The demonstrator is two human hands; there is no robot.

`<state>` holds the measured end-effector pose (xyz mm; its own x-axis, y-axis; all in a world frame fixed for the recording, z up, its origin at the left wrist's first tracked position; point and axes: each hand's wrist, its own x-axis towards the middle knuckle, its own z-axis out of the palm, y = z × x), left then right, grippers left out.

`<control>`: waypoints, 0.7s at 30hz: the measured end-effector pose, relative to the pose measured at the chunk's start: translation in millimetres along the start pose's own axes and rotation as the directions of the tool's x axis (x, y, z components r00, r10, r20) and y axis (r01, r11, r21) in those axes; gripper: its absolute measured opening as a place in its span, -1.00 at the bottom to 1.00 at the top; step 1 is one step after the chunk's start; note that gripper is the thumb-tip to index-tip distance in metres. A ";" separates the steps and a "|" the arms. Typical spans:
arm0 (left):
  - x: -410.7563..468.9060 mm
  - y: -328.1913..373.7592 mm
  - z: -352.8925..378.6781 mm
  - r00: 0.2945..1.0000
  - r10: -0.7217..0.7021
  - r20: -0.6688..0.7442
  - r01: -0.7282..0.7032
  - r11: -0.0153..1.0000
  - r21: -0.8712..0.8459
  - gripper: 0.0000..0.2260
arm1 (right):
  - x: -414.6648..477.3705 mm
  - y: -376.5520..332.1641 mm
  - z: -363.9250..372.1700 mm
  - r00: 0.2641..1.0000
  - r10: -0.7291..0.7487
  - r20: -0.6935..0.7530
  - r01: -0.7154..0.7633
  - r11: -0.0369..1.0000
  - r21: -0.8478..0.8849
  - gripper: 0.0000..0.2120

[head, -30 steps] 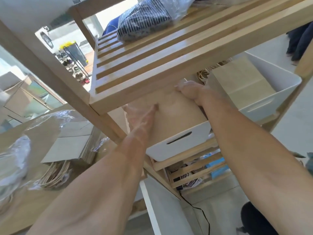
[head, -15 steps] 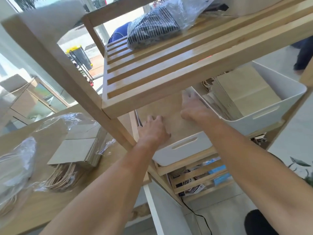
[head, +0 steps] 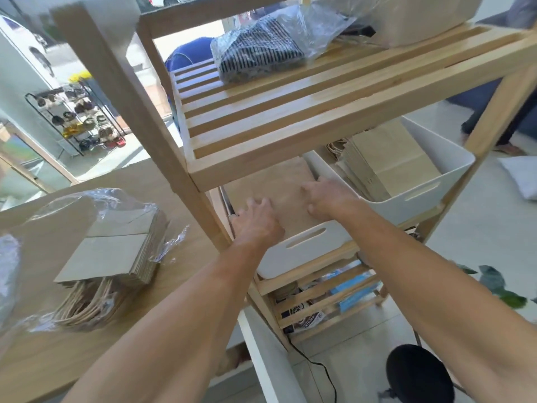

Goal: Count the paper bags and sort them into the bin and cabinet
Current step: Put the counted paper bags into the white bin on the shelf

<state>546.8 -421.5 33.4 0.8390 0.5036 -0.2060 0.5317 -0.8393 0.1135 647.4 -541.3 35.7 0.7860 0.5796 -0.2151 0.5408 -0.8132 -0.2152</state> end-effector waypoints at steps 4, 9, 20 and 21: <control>-17.6 5.8 -11.1 0.997 0.058 -0.045 -0.065 0.986 -0.156 -0.56 | -17.7 0.1 -7.0 0.991 0.013 -0.132 -0.009 0.999 0.036 -0.69; -59.2 7.6 -19.5 0.965 0.236 -0.118 -0.261 0.912 -0.315 -0.53 | -49.0 -7.3 -7.7 0.955 0.017 -0.295 -0.007 0.999 0.037 -0.69; -116.0 -37.5 27.1 0.852 0.500 -0.153 -0.505 0.863 0.006 -0.36 | -118.9 -24.7 25.2 0.942 0.166 -0.293 -0.198 0.976 -0.086 -0.60; -116.4 -39.9 27.3 0.841 0.520 -0.148 -0.523 0.852 0.021 -0.36 | -122.5 -26.2 27.7 0.940 0.176 -0.292 -0.208 0.975 -0.080 -0.58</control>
<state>424.8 -452.2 26.4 0.9994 0.0172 0.0292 0.0115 -0.9828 0.1844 528.6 -589.6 41.3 0.9217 0.3860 0.0384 0.3879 -0.9174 -0.0888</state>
